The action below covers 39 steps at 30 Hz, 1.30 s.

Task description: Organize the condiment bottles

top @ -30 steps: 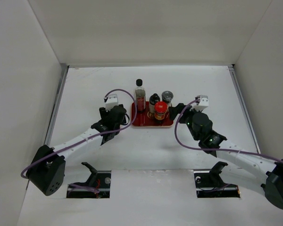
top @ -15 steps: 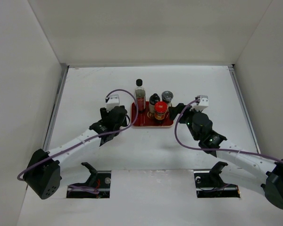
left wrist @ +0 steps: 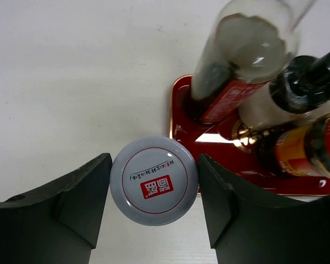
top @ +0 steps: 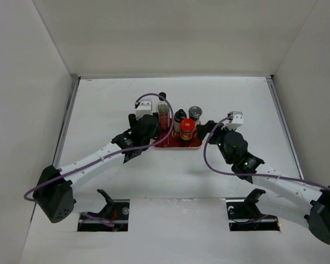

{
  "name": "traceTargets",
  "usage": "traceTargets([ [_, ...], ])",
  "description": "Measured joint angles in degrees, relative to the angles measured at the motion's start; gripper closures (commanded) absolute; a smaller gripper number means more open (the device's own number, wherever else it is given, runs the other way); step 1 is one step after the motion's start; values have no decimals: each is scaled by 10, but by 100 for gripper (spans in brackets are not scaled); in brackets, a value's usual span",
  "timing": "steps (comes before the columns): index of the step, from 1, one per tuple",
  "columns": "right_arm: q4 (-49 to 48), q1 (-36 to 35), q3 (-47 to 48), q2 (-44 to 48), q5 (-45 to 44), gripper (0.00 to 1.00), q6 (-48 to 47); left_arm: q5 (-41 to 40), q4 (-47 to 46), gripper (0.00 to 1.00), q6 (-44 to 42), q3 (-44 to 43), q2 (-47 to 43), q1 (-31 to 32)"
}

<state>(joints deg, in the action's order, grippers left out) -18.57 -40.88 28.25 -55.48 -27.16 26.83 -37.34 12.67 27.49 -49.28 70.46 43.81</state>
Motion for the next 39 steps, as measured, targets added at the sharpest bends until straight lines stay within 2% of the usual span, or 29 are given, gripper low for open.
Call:
traceTargets([
  [11, 0, 2, -1, 1, 0, 0, 0, 31, -93, 68, -11, -54, 138, 37],
  [17, 0, 4, -4, 15, 0, 0, 0, 45, -147, 63, -14, -55, 198, 48],
  [21, -1, 5, -8, 19, 0, 0, 0, 44, -173, 48, -17, -56, 220, 52],
  [28, 0, 8, -10, 19, 0, 0, 0, 32, -195, 10, -19, -56, 219, 57],
  [29, 0, 8, -10, 19, 0, 0, 0, 30, -198, 2, -19, -56, 218, 57],
  [34, 0, 8, -10, 19, 0, 0, 0, 21, -201, 0, -20, -46, 181, 60],
  [39, -16, 9, -29, 40, -13, 0, 0, -5, -230, 0, -22, 7, 69, 70],
])
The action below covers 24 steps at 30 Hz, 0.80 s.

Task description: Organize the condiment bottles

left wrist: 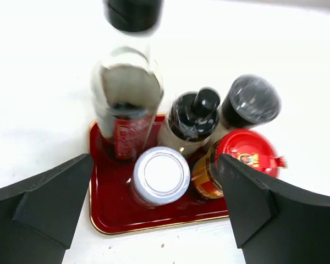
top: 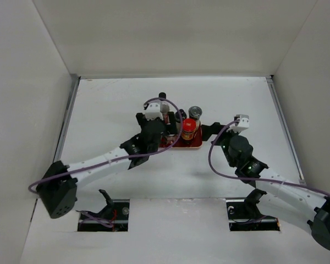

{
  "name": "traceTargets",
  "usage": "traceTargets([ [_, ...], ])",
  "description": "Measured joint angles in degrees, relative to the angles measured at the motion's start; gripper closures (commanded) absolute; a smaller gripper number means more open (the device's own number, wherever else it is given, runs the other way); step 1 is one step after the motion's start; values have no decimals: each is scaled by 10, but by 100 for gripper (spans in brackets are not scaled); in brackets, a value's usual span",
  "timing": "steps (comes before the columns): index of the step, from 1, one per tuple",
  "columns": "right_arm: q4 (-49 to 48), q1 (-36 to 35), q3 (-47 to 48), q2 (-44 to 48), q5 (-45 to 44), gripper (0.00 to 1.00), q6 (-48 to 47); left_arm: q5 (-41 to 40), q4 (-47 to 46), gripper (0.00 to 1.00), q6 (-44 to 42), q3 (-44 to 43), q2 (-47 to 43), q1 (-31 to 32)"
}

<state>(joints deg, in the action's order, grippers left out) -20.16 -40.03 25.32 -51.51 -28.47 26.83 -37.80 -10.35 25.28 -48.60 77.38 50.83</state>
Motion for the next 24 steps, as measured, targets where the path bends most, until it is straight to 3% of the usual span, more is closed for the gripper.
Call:
traceTargets([
  [3, -7, 5, -11, 15, -13, 0, 0, -19, -27, 0, -1, 54, -84, 0],
  [5, -13, 9, -11, 16, -23, 10, 1, -27, -35, 0, 0, 89, -130, -10],
  [9, -17, 14, -17, 19, -42, 64, 10, -28, -25, 0, 9, 145, -190, -37],
  [10, -18, 17, -23, 25, -47, 73, 16, -26, -17, 0, 11, 154, -201, -43],
  [12, -20, 27, -37, 40, -56, 82, 28, -20, 10, 0, 18, 168, -221, -57],
  [16, -14, 75, -44, 54, -62, 84, 55, -16, 77, 0, 42, 171, -264, -91],
  [20, 8, 145, -40, 55, -56, 78, 92, -16, 125, 0, 61, 172, -317, -110],
  [21, 12, 165, -40, 55, -54, 75, 100, -16, 135, 0, 65, 172, -328, -110],
  [24, 17, 227, -40, 56, -44, 54, 129, -17, 160, 0, 75, 178, -355, -108],
])
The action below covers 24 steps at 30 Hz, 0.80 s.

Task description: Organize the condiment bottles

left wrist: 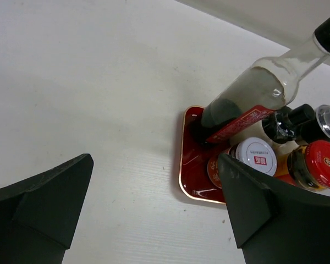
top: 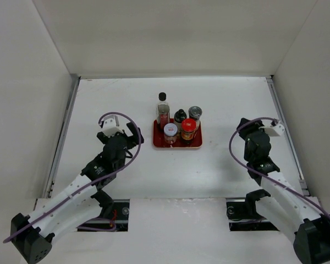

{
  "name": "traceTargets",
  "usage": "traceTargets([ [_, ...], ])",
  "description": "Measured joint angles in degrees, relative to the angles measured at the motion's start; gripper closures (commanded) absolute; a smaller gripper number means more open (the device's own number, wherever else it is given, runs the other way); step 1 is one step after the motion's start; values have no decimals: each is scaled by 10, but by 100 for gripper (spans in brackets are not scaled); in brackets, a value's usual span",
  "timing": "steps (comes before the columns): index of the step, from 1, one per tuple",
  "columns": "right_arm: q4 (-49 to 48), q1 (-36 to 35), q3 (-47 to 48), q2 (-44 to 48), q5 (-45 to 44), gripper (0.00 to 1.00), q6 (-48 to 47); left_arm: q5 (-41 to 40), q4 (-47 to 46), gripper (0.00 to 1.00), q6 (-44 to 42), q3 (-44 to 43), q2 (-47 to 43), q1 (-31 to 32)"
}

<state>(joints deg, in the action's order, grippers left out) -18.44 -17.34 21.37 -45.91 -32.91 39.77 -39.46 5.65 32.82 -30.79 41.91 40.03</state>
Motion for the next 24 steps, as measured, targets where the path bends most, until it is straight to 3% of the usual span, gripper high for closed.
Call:
traceTargets([
  [3, -11, 33, -15, 4, 12, 36, 23, 1, 27, 0, 13, 9, -15, -2],
  [7, -26, 25, -51, 4, 19, 28, 40, 2, 54, 0, 25, 12, -15, -10],
  [24, -57, 3, -59, 5, 50, 23, 46, 5, 38, 0, 35, -6, 81, 2],
])
